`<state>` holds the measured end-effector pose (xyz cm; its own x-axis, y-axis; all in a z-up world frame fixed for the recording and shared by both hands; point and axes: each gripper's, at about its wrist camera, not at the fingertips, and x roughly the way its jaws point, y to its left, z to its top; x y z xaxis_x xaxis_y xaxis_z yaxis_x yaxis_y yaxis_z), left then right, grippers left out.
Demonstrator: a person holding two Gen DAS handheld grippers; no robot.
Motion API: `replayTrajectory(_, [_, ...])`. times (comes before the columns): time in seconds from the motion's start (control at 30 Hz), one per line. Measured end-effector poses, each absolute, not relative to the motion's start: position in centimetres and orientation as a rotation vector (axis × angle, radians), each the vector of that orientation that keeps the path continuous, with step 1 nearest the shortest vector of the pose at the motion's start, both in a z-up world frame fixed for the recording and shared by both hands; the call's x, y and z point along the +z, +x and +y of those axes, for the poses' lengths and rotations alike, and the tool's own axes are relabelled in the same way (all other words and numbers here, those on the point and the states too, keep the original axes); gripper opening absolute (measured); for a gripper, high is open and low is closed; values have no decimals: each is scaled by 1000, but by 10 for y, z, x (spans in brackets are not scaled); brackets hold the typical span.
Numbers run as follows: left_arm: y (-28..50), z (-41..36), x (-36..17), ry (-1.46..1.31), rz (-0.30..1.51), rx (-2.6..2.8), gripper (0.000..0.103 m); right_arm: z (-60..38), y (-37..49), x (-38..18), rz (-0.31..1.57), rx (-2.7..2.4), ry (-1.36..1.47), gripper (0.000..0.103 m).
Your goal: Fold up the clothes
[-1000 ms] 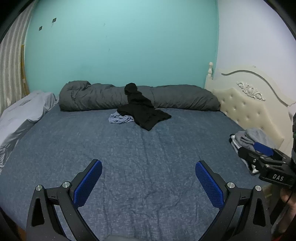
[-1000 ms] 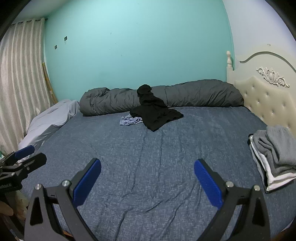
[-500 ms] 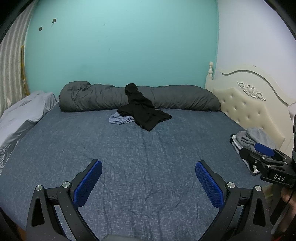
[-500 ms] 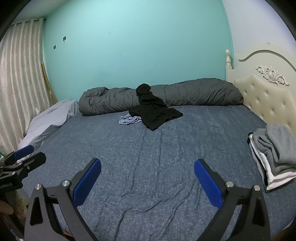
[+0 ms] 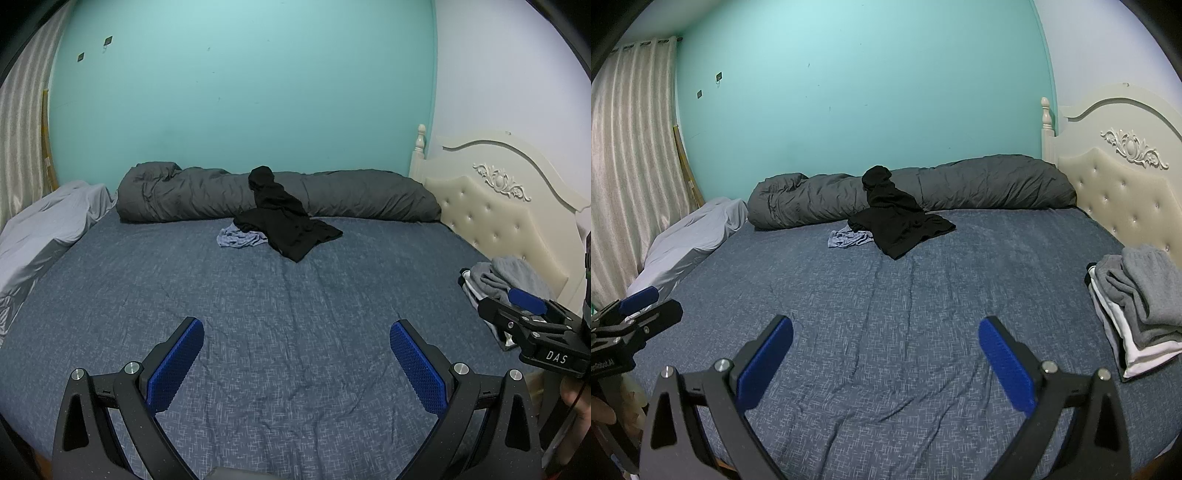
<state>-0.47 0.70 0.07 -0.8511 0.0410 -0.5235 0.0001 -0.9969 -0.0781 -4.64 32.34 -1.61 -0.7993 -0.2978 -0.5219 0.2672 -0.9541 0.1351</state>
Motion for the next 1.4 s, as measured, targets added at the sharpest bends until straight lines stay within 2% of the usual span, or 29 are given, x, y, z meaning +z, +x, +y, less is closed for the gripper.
replayTrajectory(1.4, [-6, 7, 1, -836, -123, 2986, 103, 325, -51, -13, -78, -2728, 804, 101])
